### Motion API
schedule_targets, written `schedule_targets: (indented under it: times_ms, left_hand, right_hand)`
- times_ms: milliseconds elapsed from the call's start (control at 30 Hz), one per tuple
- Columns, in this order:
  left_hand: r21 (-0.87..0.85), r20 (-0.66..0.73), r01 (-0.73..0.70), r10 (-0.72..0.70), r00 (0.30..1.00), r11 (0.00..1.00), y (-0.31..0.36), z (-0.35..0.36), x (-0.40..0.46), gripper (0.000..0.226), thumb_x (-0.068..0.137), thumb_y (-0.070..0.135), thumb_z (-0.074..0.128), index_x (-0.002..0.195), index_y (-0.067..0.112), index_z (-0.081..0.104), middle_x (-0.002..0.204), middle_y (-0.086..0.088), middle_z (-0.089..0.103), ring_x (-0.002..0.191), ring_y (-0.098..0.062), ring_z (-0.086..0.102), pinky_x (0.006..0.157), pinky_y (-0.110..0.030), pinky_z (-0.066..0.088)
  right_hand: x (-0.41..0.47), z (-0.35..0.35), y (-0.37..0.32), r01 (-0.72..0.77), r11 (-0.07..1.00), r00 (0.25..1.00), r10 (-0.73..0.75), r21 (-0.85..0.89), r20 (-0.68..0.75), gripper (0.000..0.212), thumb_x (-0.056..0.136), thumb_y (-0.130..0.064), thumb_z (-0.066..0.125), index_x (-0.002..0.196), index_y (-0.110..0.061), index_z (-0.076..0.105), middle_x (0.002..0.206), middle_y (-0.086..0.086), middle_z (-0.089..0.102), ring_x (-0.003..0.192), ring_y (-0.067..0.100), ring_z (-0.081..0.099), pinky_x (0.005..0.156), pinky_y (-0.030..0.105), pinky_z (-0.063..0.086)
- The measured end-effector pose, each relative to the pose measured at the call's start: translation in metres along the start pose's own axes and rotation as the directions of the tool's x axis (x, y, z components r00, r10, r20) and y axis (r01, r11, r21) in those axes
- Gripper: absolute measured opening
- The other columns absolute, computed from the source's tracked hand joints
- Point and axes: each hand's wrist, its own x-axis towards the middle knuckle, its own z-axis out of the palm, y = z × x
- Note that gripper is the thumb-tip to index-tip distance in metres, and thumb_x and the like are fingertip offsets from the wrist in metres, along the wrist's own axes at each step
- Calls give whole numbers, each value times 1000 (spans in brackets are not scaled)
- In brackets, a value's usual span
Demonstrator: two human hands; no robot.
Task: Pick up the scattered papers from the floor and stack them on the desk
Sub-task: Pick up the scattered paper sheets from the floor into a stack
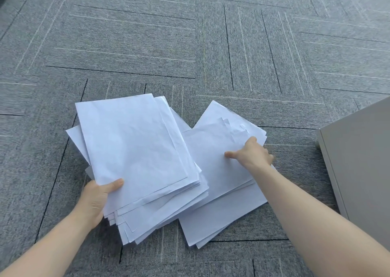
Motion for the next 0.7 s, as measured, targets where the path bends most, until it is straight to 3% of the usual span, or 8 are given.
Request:
schedule_targets:
  times_ms: [167,300,400,467,600,700]
  left_hand:
    - [4,11,0,0,1000,1000,0,0,-1,23,84,-1,65,105,8,67,112,-10,70,107,-33,64,101,-50,45]
    - [-3,11,-6,6,1000,1000,2,0,-2,22,84,-1,65,105,8,67,112,-11,70,105,-33,64,100,-49,45]
    - [-17,0,-13,13,1000,1000,4,0,-1,25,85,-2,64,109,7,66,113,-11,69,105,-33,64,100,-49,45]
    - [-21,-6,-14,14,1000,1000,5,0,-1,26,85,-2,65,109,7,66,113,-11,69,105,-32,64,100,-50,45]
    - [-16,-14,-14,14,1000,1000,5,2,0,24,84,-2,65,106,8,66,112,-11,69,105,-32,64,100,-48,45]
    - [-32,-9,-14,13,1000,999,4,6,0,34,86,-3,63,120,1,62,116,-13,67,108,-33,62,101,-49,44]
  right_hand:
    - [4,6,-4,-6,994,994,-6,109,106,39,72,-50,76,85,-18,58,96,5,69,103,29,65,86,37,37]
    - [2,6,0,55,993,997,-60,103,45,27,77,-41,73,89,-18,65,106,7,69,108,30,62,88,35,45]
    - [1,-5,13,37,999,997,-37,-2,-68,36,81,-38,71,111,-17,66,130,13,51,124,35,45,96,44,42]
    - [3,-10,21,-15,1000,998,17,24,-55,43,81,-38,73,116,-16,61,135,16,42,127,37,39,97,47,41]
    - [12,-13,27,-61,997,998,62,57,-25,75,69,-50,83,127,-19,47,135,19,48,128,38,43,101,48,39]
    - [17,-15,27,-93,993,996,92,76,14,91,63,-54,84,134,-17,40,135,16,54,129,37,46,103,47,36]
